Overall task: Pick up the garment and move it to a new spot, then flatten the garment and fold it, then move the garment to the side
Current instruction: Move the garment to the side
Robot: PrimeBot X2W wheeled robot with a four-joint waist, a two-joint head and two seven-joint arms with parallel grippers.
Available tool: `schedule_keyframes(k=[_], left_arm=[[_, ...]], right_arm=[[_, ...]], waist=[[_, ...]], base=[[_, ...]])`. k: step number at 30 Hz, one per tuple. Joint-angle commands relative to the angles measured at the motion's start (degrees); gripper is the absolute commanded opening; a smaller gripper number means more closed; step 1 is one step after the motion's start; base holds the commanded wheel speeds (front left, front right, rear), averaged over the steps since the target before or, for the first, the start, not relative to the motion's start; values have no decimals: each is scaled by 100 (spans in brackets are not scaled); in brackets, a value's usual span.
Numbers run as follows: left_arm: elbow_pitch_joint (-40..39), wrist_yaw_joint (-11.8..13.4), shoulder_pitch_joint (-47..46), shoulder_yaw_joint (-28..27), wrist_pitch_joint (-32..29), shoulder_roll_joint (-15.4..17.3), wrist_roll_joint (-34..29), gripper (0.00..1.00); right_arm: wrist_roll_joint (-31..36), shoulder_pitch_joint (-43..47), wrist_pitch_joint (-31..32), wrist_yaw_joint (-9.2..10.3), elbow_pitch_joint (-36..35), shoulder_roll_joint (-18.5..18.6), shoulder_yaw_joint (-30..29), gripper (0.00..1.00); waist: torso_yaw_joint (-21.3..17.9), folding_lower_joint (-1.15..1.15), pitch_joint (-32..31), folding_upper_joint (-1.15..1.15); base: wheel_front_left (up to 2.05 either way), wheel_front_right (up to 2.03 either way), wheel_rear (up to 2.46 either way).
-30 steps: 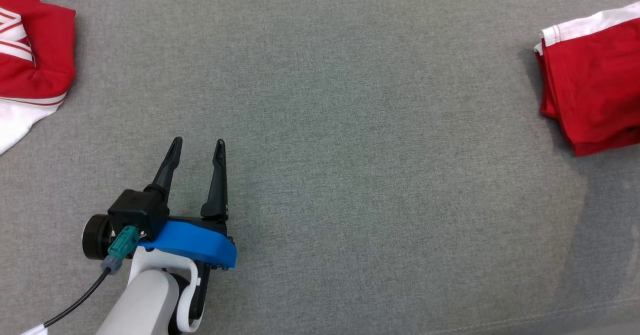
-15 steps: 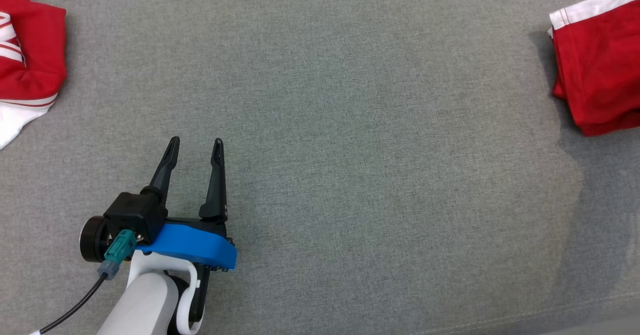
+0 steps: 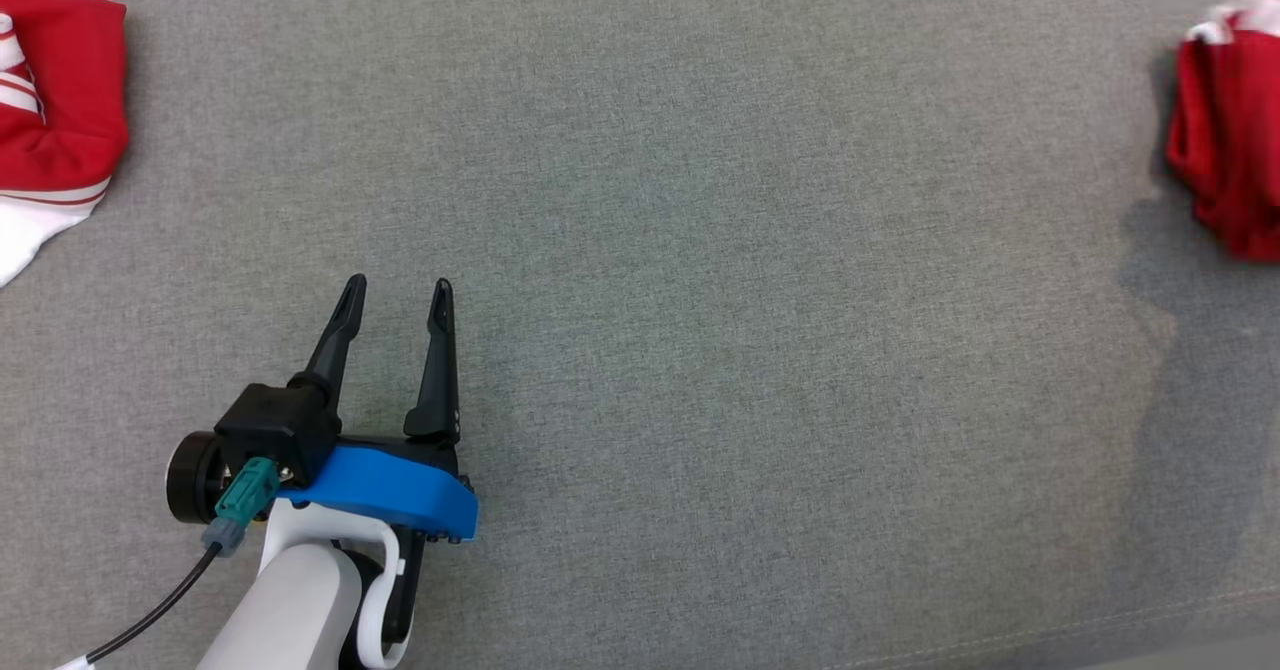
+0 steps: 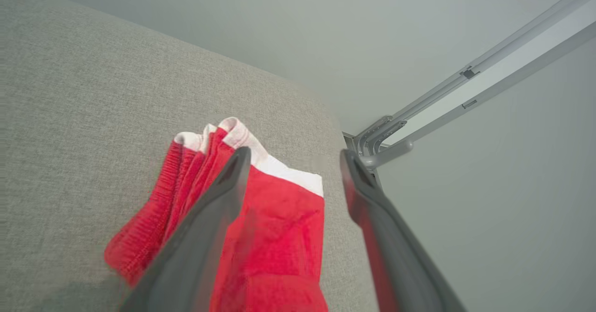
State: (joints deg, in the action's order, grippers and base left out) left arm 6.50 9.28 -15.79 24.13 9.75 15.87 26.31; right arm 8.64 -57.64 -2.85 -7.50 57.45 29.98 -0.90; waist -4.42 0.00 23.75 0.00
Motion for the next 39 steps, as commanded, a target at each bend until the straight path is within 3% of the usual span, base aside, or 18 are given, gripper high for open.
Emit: schedule_keyframes(k=[1, 10, 20, 28, 39], left_arm=[[18, -9, -121, -10, 39, 1, 24, 100], [207, -42, -154, -10, 119, -69, 109, 100], [781, -119, -100, -147, 363, -260, 354, 100], [1443, -219, 198, -366, 510, -437, 520, 100], [1877, -402, 813, -350, 550, -427, 443, 100]], right_arm=[[115, 125, -25, 1, -70, -110, -87, 100], [396, 331, -209, 1, -327, -560, -133, 100], [-142, 778, -709, 1, -598, -1151, 172, 100], [-647, 1822, -1056, 0, -1152, -1832, 221, 100], [-1026, 3849, -1185, 0, -2442, -2589, -324, 100]], waist=[[17, 0, -4, 0], [87, 0, -199, 0], [238, 0, -817, 0], [386, 0, -1598, 0], [621, 0, -2415, 0]], base=[[0, 0, 0], [0, 0, 0], [0, 0, 0], [0, 0, 0], [0, 0, 0]])
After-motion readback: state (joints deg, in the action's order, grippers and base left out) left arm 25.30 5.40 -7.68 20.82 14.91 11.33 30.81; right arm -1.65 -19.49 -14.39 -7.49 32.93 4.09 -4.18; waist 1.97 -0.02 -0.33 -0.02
